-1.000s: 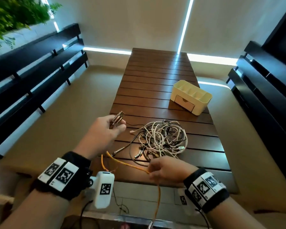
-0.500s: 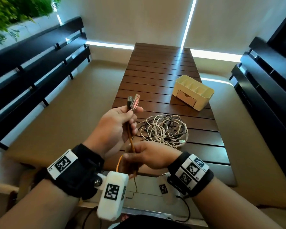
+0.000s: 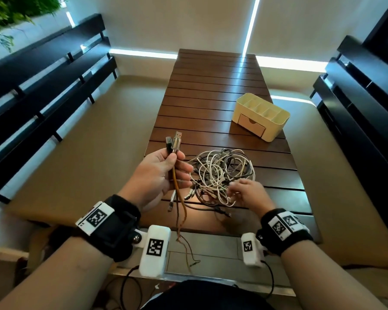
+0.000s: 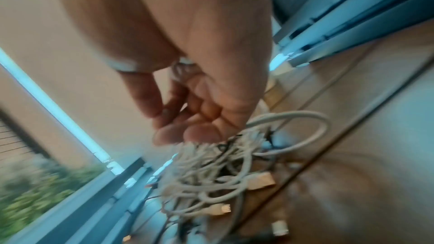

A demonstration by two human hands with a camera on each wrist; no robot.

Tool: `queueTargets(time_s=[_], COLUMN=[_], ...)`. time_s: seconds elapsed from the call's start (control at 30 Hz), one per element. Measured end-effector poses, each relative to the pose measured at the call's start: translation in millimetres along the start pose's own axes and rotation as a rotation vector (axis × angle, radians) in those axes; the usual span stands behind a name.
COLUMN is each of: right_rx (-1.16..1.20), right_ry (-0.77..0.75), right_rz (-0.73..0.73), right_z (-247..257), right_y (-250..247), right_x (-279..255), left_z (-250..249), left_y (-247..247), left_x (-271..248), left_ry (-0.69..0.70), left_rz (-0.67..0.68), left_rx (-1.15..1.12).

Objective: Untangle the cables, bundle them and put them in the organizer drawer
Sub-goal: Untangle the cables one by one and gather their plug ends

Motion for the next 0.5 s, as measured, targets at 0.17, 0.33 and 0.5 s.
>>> queueTargets(time_s=[0.17, 0.33, 0.5], right_rx=[0.092, 0.134, 0.246], right_ry=[0.221, 0.174, 0.230], right_rz=[-0.415, -0.465, -0.386], right_z=[-40.8, -59.3, -51.5], right_y=[-58.6, -73.9, -59.6], right_x=[16.9, 51.5, 57.4], left_z=[-0.2, 2.8, 7.0], left_y=[-2.0, 2.2, 3.4], left_x=[13.1, 24.2, 30.4], left_ry=[0.039, 0.030, 0.012], left_rz=[0.027, 0.034, 0.026], left_rx=[0.057, 0.117, 0.133])
Point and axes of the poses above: each hand's wrist, its own x-axis towards the middle knuckle, its own y-axis out of the palm, z = x × y, the point moved 3 cm from there along x, towards the middle knuckle, and after that the axes turned 4 degrees about x, right-handed, at the moved point
